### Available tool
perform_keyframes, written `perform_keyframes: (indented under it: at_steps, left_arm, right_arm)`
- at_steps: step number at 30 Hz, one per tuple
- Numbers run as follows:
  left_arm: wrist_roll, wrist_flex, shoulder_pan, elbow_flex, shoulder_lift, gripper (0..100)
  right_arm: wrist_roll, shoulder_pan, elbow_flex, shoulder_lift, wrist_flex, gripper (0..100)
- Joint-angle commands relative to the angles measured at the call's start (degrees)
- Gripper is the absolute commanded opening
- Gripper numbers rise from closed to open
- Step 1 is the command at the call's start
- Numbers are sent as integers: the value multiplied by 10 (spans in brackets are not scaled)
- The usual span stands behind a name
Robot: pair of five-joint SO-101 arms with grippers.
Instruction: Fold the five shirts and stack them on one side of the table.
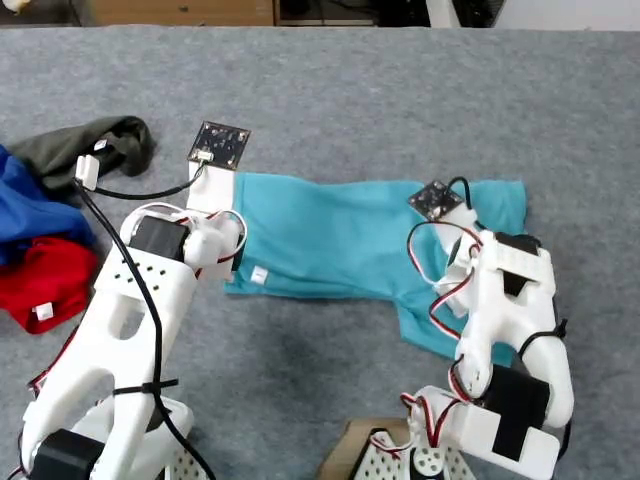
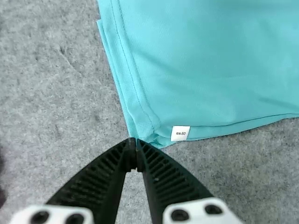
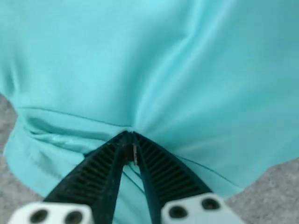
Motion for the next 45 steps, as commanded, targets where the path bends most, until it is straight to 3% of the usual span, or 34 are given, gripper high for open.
perform_keyframes:
  at_steps: [1, 16, 29, 37, 45]
  left_arm:
    - [-2, 4, 0, -4, -20, 19]
    - [-2, 2, 0, -4, -20, 19]
    - [-1, 1, 0, 12, -20, 19]
    - [-1, 4, 0, 25, -20, 19]
    - [2, 1, 0, 6, -21, 19]
  right_arm:
    - [4, -4, 1, -19, 12, 9]
    - [22, -8, 28, -202, 87, 9]
    - [27, -5, 115, -202, 23, 9]
    - [28, -7, 114, -205, 62, 9]
    - [24, -8, 36, -202, 40, 9]
